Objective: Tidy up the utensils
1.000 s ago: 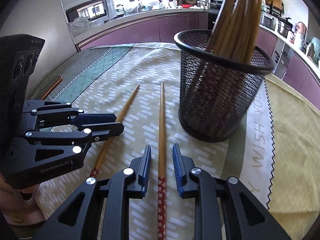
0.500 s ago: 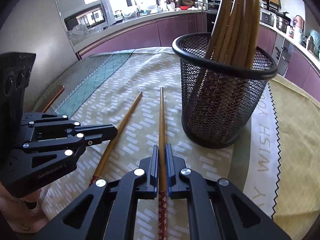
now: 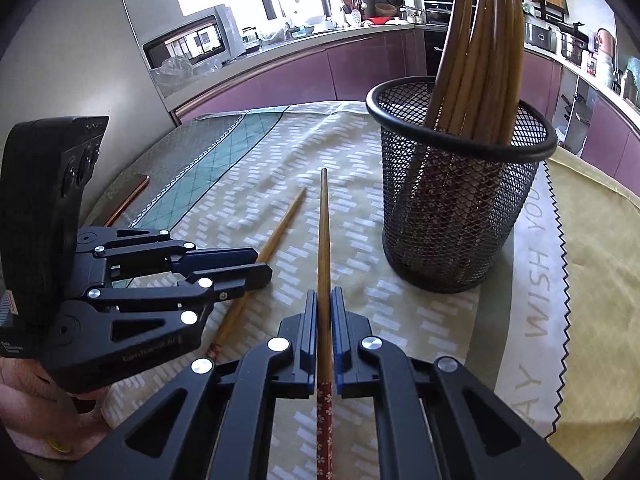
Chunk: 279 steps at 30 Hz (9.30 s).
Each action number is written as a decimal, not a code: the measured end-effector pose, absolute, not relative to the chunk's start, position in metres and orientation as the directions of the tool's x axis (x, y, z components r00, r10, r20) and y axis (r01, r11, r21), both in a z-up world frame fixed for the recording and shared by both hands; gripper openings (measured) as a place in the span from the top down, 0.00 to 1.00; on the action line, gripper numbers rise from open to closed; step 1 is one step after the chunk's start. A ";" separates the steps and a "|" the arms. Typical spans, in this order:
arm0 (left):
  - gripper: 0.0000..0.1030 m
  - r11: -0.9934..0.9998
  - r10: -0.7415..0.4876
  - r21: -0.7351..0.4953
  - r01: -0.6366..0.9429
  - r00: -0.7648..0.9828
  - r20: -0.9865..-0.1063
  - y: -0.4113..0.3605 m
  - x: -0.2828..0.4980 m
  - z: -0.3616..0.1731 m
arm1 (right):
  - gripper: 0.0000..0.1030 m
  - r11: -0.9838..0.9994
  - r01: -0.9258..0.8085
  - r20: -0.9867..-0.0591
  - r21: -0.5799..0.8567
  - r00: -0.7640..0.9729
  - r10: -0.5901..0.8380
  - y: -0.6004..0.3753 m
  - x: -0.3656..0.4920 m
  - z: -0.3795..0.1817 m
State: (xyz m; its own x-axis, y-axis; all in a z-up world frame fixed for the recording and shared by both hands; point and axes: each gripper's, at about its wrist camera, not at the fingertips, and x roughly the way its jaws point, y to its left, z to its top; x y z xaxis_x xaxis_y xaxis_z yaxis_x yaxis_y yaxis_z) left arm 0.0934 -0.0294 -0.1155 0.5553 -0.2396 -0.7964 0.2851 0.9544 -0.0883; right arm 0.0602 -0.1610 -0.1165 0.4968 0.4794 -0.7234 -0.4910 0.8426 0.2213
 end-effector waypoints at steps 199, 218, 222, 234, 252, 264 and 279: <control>0.93 0.880 -0.448 -0.138 0.455 0.696 -0.561 -0.080 0.124 0.038 | 0.95 0.881 -0.398 -0.483 0.256 0.737 0.473 -0.226 0.102 -0.019; 0.93 0.883 -0.443 -0.165 0.439 0.667 -0.599 -0.088 0.160 0.014 | 0.92 0.885 -0.366 -0.518 0.289 0.717 0.466 -0.230 0.119 -0.034; 0.93 0.881 -0.446 -0.170 0.441 0.658 -0.607 -0.090 0.163 0.006 | 0.91 0.885 -0.363 -0.517 0.292 0.719 0.466 -0.230 0.119 -0.035; 0.70 0.892 -0.436 -0.177 0.417 0.683 -0.586 -0.076 0.145 -0.009 | 0.76 0.880 -0.381 -0.494 0.285 0.728 0.475 -0.231 0.103 -0.031; 0.25 0.958 -0.275 -0.080 0.274 0.815 -0.511 -0.048 0.095 -0.005 | 0.41 0.912 -0.337 -0.463 0.235 0.786 0.410 -0.243 0.069 -0.033; 0.05 0.987 -0.155 -0.030 0.158 0.884 -0.440 -0.030 0.062 -0.003 | 0.06 0.945 -0.291 -0.396 0.149 0.858 0.326 -0.239 0.038 -0.037; 0.05 1.000 -0.005 -0.019 -0.001 0.955 -0.297 0.007 0.024 -0.006 | 0.06 0.969 -0.233 -0.279 0.081 0.928 0.246 -0.220 0.008 -0.044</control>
